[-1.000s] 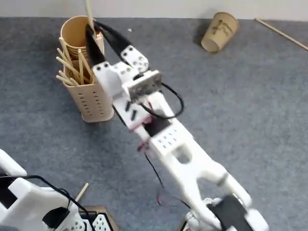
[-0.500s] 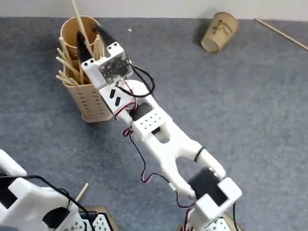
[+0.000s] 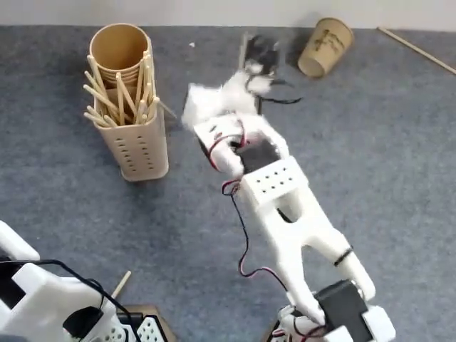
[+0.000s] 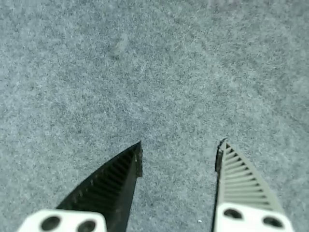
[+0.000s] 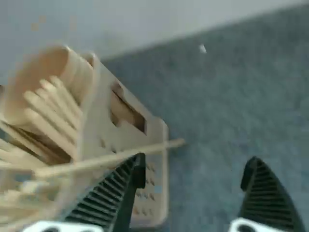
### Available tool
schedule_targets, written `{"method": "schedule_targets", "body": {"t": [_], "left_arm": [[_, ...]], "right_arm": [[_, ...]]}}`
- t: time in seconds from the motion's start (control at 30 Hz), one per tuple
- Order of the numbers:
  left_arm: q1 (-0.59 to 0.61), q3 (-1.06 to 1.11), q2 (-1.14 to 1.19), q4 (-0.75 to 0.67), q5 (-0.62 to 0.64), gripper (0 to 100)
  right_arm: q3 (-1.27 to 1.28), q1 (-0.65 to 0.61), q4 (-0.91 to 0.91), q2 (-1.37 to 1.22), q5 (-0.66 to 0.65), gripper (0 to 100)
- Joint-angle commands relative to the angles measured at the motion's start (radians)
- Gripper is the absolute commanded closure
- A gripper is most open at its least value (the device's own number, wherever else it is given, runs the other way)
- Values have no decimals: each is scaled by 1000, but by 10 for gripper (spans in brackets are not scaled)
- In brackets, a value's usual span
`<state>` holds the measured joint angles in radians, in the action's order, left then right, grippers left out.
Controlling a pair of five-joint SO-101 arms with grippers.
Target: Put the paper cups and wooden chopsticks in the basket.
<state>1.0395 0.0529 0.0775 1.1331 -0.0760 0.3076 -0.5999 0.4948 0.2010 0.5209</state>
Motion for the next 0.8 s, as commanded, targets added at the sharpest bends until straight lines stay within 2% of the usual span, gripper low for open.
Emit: {"method": "schedule_targets", "body": {"t": [0.0,0.1,0.2,0.27,0.47,0.63,0.7,0.77], "left_arm": [[-2,-15,-30,-8,3,737],[-4,-7,-28,-8,3,737],[1,-7,-25,-8,3,737],[2,-8,-24,-12,3,737],[-16,-8,-28,-12,3,737],[-30,-7,-24,-6,3,739],[-30,-7,-25,-6,3,739],[-27,-7,-28,-6,3,739]], "right_arm": [[84,-18,-44,-38,-233,758],[222,-45,-292,-71,-388,798],[384,-50,-634,-73,-446,803],[489,-76,-779,-71,-479,803],[664,-134,-995,-84,-572,800],[634,-147,-1010,-130,-672,798],[578,-150,-1010,-189,-701,770],[506,-147,-1010,-269,-709,696]]}}
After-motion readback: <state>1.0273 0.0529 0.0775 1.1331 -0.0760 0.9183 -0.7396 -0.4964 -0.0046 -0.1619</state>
